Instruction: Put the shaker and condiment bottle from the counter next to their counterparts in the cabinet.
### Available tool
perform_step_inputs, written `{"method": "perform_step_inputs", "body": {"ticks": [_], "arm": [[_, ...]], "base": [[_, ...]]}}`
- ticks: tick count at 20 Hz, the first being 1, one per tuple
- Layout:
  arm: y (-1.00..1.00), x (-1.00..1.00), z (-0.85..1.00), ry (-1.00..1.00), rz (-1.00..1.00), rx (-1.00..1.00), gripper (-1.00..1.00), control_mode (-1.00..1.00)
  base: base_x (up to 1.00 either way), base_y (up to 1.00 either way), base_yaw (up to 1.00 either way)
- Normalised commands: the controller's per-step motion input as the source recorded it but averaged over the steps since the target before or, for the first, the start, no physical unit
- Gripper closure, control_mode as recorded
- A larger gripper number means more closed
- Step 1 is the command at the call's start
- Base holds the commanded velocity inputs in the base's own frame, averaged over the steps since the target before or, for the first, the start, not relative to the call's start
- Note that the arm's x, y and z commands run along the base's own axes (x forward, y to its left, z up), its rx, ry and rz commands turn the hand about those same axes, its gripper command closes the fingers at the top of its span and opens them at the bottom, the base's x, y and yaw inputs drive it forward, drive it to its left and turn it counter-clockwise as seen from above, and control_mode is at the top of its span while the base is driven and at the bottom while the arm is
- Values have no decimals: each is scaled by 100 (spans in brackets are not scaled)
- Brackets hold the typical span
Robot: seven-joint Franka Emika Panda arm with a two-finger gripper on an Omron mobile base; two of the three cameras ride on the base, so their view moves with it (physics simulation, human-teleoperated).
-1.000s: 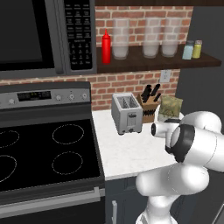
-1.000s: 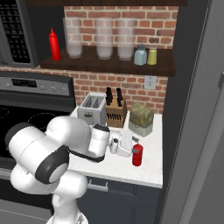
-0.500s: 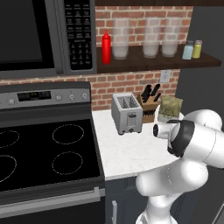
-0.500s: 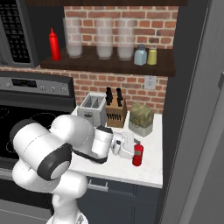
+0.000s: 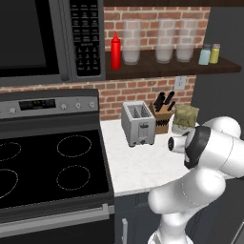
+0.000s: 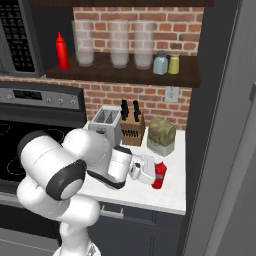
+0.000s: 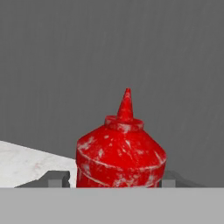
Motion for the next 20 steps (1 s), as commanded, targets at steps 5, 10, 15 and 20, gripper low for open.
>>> {"method": "perform_step_inputs", "body": {"ticks": [5,10,15,20], "arm": [[0,-2,0,2,0,0,100,-100],[18,-27,19,-3,6,-1,100,-100],[40,-43,67,-2,13,-2,100,-100],[31,-32,86,0,16,0,100,-100]], "base": [[0,0,0],[0,0,0],[0,0,0],[0,0,0]]}}
